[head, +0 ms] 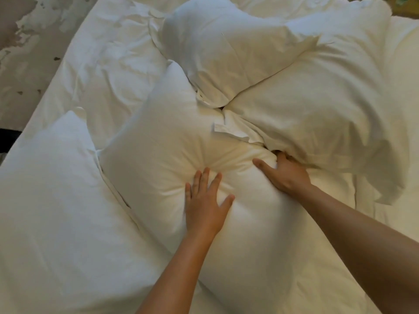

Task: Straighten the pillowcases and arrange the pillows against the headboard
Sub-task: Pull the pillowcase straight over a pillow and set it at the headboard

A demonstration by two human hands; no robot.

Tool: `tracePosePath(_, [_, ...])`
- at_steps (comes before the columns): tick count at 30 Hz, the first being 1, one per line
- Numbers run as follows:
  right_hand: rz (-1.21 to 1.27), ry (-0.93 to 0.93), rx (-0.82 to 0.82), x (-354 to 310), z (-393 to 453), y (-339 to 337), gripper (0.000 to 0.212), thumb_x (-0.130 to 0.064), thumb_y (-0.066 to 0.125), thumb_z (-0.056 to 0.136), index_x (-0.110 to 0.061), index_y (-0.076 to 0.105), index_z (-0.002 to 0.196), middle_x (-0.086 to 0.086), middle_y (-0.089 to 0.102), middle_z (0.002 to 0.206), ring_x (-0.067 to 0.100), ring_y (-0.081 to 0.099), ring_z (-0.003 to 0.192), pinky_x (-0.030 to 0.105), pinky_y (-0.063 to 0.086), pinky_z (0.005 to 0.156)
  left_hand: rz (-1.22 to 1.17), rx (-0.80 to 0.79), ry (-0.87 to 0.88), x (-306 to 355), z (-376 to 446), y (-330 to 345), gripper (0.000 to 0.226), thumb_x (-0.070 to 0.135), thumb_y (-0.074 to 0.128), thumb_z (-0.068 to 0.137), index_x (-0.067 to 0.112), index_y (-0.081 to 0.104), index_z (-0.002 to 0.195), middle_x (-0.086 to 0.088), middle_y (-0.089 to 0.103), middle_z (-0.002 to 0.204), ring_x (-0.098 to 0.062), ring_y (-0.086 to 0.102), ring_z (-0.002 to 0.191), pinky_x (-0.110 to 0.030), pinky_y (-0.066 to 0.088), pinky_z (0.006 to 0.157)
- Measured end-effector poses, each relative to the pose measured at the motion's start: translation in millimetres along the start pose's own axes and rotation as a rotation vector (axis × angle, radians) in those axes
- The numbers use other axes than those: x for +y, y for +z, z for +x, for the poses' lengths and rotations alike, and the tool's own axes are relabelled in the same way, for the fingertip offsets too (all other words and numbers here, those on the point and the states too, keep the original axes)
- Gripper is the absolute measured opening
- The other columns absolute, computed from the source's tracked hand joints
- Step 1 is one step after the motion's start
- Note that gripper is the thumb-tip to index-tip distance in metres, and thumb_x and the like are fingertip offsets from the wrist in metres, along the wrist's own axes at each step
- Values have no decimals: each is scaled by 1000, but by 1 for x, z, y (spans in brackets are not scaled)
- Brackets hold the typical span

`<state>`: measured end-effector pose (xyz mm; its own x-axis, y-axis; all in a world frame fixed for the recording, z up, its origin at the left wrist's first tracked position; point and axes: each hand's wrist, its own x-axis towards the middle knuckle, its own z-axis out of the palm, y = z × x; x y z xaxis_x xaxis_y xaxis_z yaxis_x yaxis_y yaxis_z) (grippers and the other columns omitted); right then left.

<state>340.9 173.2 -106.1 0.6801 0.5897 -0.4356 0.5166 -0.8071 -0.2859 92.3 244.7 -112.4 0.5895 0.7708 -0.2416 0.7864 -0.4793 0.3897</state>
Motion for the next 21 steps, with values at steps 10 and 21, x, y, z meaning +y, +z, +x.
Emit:
tracePosePath(10, [101,90,-31,-23,-71,5,91,-92,44,73,-19,67,122,10,68,126,34,65,110,42,49,83,-70,-53,-33,-3,-35,-47,69,67,59,84,37,46,144,8,31,162,-18,21,150,-44,21,123])
tracePosePath(21, [232,-201,217,-42,-278,-51,41,-48,65,97,-11,63,81,5,66,71,26,63,65,46,53,64,-349,-11,-81,38,-118,-149,59,52,67,84,14,54,127,-8,49,128,-29,50,122,-43,50,97])
